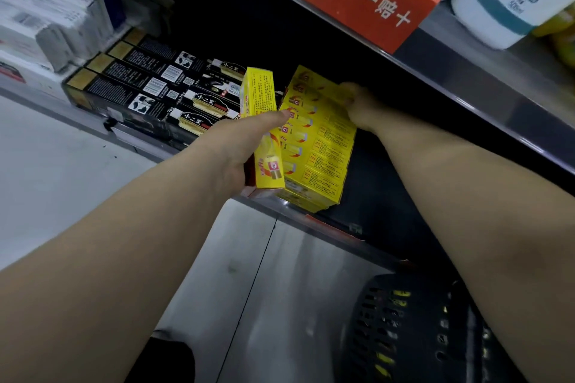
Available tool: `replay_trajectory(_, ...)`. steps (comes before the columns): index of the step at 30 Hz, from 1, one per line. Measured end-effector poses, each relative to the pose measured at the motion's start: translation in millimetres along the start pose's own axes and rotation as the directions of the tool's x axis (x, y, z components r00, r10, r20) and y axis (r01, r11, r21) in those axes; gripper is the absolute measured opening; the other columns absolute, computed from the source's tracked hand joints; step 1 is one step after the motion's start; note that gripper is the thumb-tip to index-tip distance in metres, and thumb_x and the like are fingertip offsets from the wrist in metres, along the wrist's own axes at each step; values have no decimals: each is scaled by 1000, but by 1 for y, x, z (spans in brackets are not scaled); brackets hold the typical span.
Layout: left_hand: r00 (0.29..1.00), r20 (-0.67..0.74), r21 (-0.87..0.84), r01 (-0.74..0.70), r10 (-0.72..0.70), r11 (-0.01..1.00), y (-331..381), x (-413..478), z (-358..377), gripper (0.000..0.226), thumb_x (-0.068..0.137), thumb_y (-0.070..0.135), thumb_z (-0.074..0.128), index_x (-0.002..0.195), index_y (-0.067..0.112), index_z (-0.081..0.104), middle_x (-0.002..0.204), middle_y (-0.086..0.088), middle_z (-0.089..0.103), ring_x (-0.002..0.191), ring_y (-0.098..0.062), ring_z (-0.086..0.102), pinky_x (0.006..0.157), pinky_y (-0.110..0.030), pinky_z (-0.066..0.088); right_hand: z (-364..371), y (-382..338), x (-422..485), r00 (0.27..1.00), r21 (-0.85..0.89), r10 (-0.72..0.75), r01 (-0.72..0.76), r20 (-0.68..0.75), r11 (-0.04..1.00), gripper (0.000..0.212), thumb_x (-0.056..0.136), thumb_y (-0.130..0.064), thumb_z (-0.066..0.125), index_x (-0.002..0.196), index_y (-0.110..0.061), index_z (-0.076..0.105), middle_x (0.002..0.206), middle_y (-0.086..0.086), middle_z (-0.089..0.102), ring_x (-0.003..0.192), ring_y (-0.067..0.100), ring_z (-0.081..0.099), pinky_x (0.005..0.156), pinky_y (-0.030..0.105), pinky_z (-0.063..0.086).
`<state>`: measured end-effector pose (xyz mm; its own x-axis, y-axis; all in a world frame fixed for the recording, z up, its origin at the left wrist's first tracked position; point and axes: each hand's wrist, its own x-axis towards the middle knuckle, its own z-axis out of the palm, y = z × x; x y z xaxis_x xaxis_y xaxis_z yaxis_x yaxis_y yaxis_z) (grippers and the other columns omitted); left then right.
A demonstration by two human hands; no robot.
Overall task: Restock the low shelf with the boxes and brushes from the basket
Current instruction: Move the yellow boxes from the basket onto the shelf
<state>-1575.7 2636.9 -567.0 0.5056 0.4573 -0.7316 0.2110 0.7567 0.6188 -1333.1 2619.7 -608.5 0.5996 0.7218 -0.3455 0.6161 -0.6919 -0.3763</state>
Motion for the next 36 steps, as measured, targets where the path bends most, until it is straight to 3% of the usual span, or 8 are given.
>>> replay_trajectory(8, 997, -54, 109, -56, 62, 992, -1, -2, 1, 66, 66, 42, 80, 120, 10, 57, 116, -12, 65, 102, -34, 63, 87, -52, 51, -1, -11, -7, 995, -208, 57, -38, 84, 977, 60, 100, -11, 38, 151, -19, 7, 157, 15, 9, 143, 28, 18, 113, 32, 22)
replay_trajectory(11, 987, -89, 287, -102, 132, 952, -3, -1, -1, 80, 67, 46, 78, 129, 6, 48, 130, -14, 55, 115, -32, 54, 95, -46, 45, -8, -37, -41, 981, -135, -178, 188, 83, 973, 81, 90, -17, 61, 151, -21, 8, 156, 14, 9, 139, 23, 24, 99, 18, 30)
replay_trajectory(14, 976, -23, 529, -170, 215, 831, -6, -4, -2, 81, 71, 44, 75, 136, 8, 43, 133, -10, 50, 102, -20, 49, 70, -29, 42, -19, -53, -92, 826, -126, -538, 560, 168, 819, 95, 75, -17, 75, 149, -27, 16, 155, 8, 15, 139, 18, 23, 98, 13, 25)
replay_trajectory(17, 979, 133, 649, -203, 154, 733, -7, -10, -3, 76, 69, 48, 75, 132, 17, 48, 120, -1, 55, 95, -18, 52, 61, -26, 42, -23, -48, -129, 675, -336, -697, 732, 240, 593, 66, 75, -24, 74, 134, -27, 46, 148, 2, 34, 136, 21, 29, 106, 32, 25)
replay_trajectory(21, 931, 102, 743, -305, 350, 596, 5, -16, -16, 41, 81, 57, 58, 103, 22, 60, 91, 1, 62, 77, -14, 55, 69, -28, 42, -20, -23, -150, 850, -524, -494, 511, 186, 682, 46, 84, -49, 61, 117, -18, 49, 100, 3, 63, 90, 24, 59, 72, 33, 46)
replay_trajectory(24, 817, -139, 628, -364, 559, 688, 17, -16, -33, 25, 90, 39, 54, 99, 17, 61, 89, -1, 64, 83, -22, 61, 59, -23, 37, -18, -4, -153, 945, -506, -307, 318, 108, 802, 52, 88, -52, 54, 118, -10, 44, 83, 4, 59, 72, 22, 58, 57, 34, 48)
replay_trajectory(32, 851, -74, 542, -403, 520, 737, 9, -22, -32, 16, 92, 19, 49, 83, 27, 60, 110, -3, 67, 104, -22, 61, 68, -24, 40, 15, -8, -140, 953, -557, -248, 304, 175, 773, 56, 85, -45, 61, 124, -11, 38, 67, -4, 44, 57, 16, 46, 43, 28, 34)
replay_trajectory(36, 847, -66, 541, -414, 527, 732, 10, -29, -29, 20, 92, 15, 50, 78, 27, 59, 107, -7, 67, 103, -24, 62, 67, -22, 43, 21, -5, -140, 941, -632, -272, 338, 203, 698, 63, 81, -43, 67, 125, -13, 32, 93, 2, 50, 67, 21, 47, 43, 28, 32)
